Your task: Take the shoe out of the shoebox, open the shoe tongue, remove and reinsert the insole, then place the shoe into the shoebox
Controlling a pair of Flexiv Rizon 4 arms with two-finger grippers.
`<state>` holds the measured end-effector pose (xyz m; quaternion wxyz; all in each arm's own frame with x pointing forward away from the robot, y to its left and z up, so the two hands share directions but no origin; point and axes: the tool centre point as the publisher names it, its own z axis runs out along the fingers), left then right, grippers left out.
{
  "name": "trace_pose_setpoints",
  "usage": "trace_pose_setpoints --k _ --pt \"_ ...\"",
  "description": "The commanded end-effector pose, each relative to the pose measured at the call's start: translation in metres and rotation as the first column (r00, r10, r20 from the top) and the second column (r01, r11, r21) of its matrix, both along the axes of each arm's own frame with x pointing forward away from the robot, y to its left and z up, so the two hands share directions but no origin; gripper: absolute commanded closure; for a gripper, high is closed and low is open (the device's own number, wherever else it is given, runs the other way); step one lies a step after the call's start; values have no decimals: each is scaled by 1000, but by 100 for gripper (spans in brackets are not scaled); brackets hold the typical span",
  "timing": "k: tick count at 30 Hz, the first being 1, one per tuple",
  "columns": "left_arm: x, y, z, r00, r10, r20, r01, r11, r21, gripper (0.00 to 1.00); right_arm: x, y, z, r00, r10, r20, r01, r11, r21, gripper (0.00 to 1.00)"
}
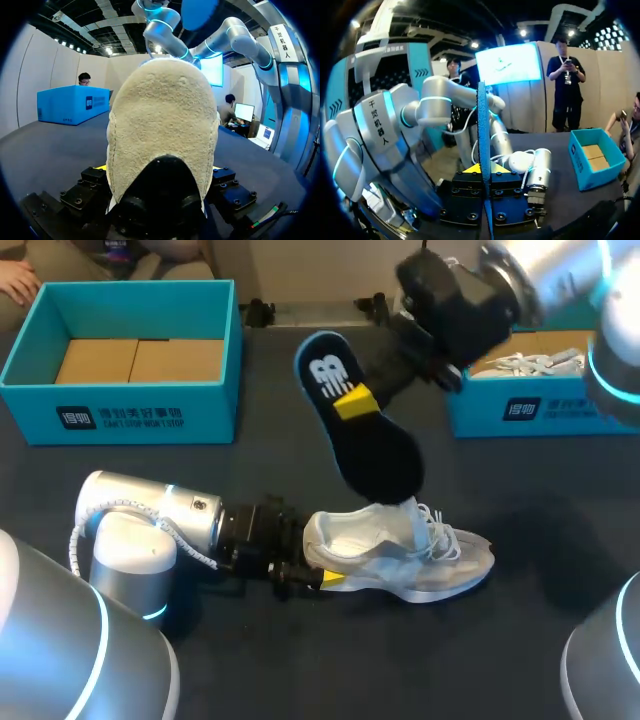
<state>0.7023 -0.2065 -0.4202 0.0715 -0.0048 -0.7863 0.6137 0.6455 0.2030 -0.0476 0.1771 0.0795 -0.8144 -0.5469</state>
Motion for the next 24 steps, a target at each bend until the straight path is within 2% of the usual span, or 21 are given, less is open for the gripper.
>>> trace_pose_setpoints --k 1,7,10,12,15,16,24 --pt "0 -1 0 1000 0 0 0 1000 1 100 -26 -14 -9 985 -173 -10 173 979 112 100" --pt "0 -1 0 1000 0 0 0 1000 1 100 -27 -17 -5 981 -195 -17 196 972 127 100" --pt "0 -1 0 1000 0 0 0 1000 1 100 -39 -29 6 965 -251 -75 261 950 171 100" --pt "0 -1 0 1000 0 0 0 1000 1 100 -47 -35 11 955 -276 -112 292 942 166 100" --pt "0 -1 0 1000 0 0 0 1000 1 100 -59 -47 21 926 -307 -221 353 912 208 100" --pt "0 -1 0 1000 0 0 0 1000 1 100 -61 -52 25 922 -320 -216 360 916 179 100" --pt "0 -1 0 1000 0 0 0 1000 1 100 -61 -52 25 922 -320 -216 360 916 179 100"
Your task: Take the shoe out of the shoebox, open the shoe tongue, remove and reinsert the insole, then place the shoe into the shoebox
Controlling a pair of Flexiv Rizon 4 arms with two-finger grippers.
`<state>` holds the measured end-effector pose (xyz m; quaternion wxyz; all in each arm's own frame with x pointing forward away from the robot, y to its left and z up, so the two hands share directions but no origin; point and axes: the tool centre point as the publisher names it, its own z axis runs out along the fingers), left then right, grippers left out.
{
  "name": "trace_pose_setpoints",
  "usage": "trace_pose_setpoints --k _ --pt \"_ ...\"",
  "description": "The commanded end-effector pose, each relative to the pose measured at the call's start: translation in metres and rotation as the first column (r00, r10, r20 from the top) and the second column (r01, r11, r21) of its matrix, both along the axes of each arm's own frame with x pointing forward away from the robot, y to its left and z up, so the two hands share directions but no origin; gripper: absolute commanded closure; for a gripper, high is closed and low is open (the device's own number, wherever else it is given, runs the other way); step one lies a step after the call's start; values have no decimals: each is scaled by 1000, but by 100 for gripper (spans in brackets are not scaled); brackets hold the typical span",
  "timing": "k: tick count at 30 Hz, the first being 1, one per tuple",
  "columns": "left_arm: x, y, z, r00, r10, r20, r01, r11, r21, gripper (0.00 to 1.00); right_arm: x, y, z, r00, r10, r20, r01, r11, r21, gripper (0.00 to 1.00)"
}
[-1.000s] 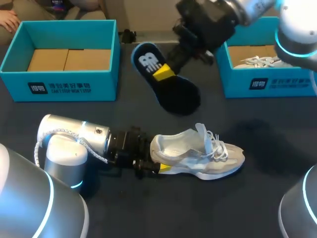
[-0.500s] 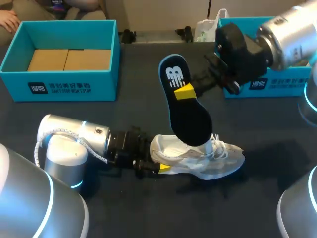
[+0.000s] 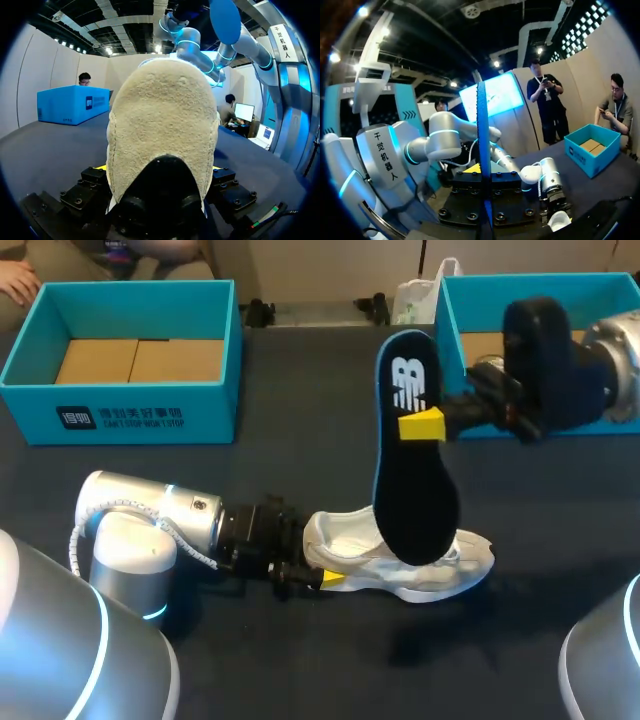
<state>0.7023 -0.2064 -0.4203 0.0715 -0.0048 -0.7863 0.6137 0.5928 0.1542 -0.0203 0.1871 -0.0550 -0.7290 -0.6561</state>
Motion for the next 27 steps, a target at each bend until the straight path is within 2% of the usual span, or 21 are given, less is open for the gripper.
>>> trace_pose_setpoints --k 1,7,13,18,27 --pt "0 -1 0 1000 0 0 0 1000 1 100 -9 -3 -2 993 -117 13 118 993 -18 100" --pt "0 -1 0 1000 0 0 0 1000 1 100 -15 -2 7 994 -109 18 108 994 21 100" --pt "0 -1 0 1000 0 0 0 1000 1 100 -25 -3 15 994 -105 -17 104 994 -8 100" --pt "0 -1 0 1000 0 0 0 1000 1 100 -29 -6 16 993 -104 -53 102 994 -38 100" --pt "0 -1 0 1000 0 0 0 1000 1 100 -29 -6 16 993 -104 -53 102 994 -38 100"
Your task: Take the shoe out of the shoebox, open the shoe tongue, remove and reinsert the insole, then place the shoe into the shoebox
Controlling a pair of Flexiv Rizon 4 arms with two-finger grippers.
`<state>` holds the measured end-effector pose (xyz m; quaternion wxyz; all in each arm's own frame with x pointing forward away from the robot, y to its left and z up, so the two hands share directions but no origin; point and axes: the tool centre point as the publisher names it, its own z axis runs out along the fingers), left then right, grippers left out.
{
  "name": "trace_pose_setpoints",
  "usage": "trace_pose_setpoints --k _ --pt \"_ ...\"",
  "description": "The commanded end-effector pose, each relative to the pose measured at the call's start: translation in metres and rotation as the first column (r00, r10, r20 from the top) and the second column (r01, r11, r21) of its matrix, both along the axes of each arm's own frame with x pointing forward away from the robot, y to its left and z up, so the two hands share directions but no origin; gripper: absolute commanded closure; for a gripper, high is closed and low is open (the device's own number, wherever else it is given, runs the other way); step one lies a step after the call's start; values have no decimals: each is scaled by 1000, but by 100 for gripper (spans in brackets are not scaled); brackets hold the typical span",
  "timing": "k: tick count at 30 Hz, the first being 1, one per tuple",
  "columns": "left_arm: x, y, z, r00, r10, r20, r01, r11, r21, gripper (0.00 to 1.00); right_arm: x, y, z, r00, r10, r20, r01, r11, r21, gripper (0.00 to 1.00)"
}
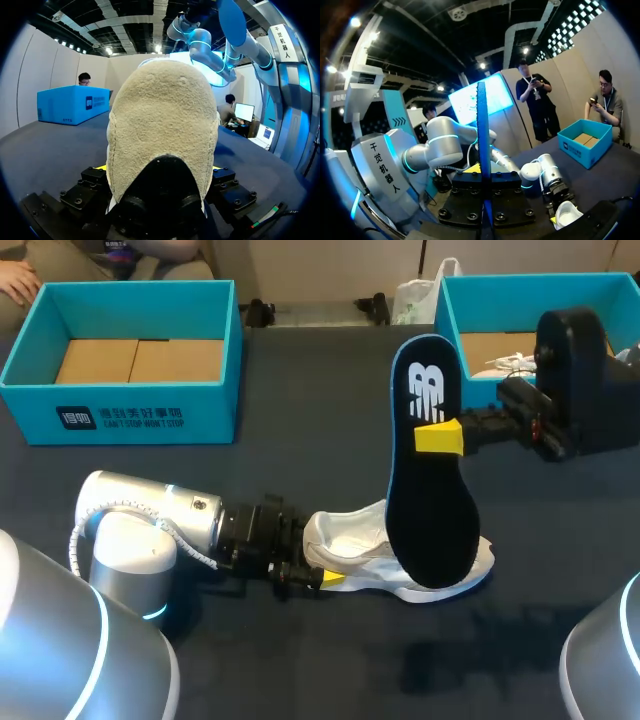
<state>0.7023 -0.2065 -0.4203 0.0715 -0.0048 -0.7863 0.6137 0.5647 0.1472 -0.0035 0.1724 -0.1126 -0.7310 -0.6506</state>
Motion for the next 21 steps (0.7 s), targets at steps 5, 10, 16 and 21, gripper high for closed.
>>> trace_pose_setpoints --k 5,10,16,21 --pt "0 3 1 1000 -11 -6 11 1000 12 0 -1 1 -1 1000 -2 -1 2 1000 -1 100" --pt "-2 11 4 1000 -14 2 14 1000 23 0 -1 1 -1 1000 -2 -1 2 1000 -1 100" --pt "1 22 10 1000 -3 10 3 999 32 0 -1 1 -1 1000 -2 -1 2 1000 -1 100" --pt "2 34 18 1000 4 20 -5 999 47 0 -1 1 -1 1000 -2 -1 2 1000 -1 100"
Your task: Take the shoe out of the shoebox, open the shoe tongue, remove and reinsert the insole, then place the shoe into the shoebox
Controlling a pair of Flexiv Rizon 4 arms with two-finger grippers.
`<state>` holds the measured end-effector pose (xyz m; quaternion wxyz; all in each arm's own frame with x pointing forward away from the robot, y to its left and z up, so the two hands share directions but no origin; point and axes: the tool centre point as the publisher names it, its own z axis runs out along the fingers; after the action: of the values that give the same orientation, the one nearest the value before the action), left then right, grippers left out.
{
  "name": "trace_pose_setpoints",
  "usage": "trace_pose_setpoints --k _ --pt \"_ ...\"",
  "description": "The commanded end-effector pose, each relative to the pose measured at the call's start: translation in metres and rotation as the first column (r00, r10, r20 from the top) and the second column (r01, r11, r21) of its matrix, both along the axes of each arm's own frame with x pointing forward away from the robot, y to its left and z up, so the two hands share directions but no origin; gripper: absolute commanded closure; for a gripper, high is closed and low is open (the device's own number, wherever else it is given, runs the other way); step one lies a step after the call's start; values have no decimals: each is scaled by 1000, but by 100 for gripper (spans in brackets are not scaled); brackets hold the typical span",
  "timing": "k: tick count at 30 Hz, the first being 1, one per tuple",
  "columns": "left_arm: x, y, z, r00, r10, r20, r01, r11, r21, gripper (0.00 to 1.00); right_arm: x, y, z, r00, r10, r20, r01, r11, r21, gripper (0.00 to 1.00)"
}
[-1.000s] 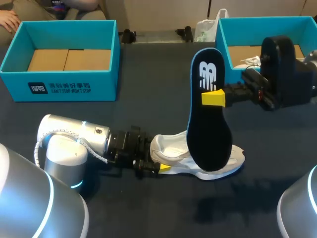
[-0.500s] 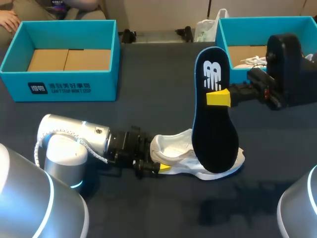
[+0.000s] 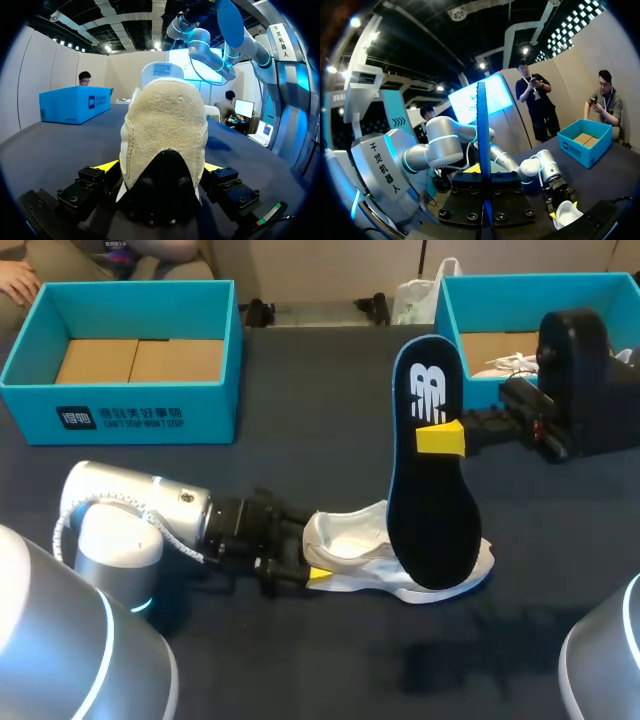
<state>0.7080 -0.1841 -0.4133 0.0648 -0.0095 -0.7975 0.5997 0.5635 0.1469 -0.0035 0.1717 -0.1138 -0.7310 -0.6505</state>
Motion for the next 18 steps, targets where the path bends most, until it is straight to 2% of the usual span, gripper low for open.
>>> trace_pose_setpoints --k 1,4,7,8,18 --pt "-3 15 12 1000 4 1 -4 1000 17 0 0 1 -1 1000 0 -1 0 1000 -1 100" --pt "-3 21 15 1000 -2 8 1 999 54 0 0 1 -1 1000 0 -1 0 1000 -1 100" --pt "-1 29 23 999 -10 49 2 989 149 0 0 1 -1 1000 0 -1 0 1000 -1 100" --pt "2 33 28 994 2 113 -19 988 154 0 0 1 -1 1000 0 -1 0 1000 -1 100" --pt "2 33 28 994 2 113 -19 988 154 0 0 1 -1 1000 0 -1 0 1000 -1 100"
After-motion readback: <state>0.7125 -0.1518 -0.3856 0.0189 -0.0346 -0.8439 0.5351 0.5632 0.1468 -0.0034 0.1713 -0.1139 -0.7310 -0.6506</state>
